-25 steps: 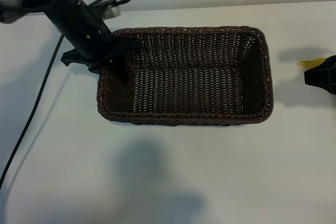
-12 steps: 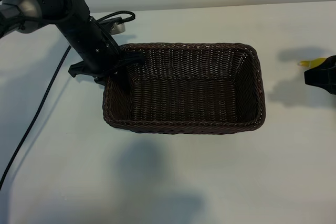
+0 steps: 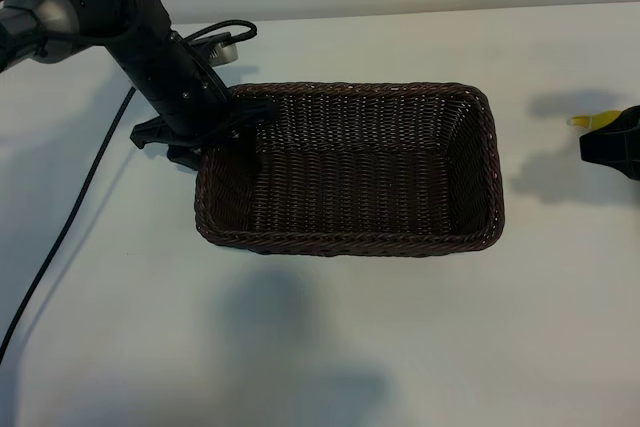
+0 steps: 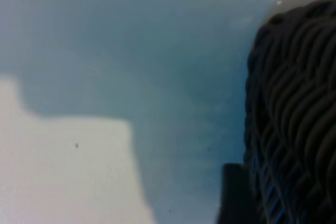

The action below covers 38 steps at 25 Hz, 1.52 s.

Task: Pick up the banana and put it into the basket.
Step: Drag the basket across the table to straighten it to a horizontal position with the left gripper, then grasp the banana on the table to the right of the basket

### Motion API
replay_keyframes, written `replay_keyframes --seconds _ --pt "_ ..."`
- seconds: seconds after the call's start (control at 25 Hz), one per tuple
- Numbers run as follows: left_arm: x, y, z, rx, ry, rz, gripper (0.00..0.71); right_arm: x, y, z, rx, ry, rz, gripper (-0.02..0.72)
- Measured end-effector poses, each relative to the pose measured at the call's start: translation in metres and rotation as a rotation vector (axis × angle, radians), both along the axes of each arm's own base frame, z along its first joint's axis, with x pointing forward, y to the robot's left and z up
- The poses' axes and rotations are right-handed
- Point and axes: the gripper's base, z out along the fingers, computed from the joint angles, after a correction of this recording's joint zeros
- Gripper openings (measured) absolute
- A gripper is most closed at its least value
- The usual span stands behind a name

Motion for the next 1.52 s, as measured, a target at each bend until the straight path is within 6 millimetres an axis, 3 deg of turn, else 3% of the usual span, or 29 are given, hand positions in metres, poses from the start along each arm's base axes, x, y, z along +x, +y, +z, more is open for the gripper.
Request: replay_keyframes --seconds 0.12,0.36,0.76,0.96,1.28,1.52 --pt "-0.001 0.000 0.006 -0.002 -0.004 -0.004 0.585 0.000 0.000 0.000 0.000 0.000 0.000 0.573" --pt "-0.010 0.006 0.036 0.038 -0.017 -0.059 0.581 0.000 0.000 0.000 0.000 0.000 0.000 0.573" --pt "-0.031 0.022 0.114 0.108 -0.208 -0.118 0.580 0.000 0.000 0.000 0.000 0.000 0.000 0.573" --pt "-0.033 0.055 0.136 0.288 -0.293 -0.076 0.580 0.000 0.000 0.000 0.000 0.000 0.000 0.573" --pt "-0.027 0.124 0.137 0.401 -0.258 0.072 0.580 0.000 0.000 0.000 0.000 0.000 0.000 0.573" --pt "-0.034 0.132 0.151 0.429 -0.280 0.081 0.580 0.000 0.000 0.000 0.000 0.000 0.000 0.573"
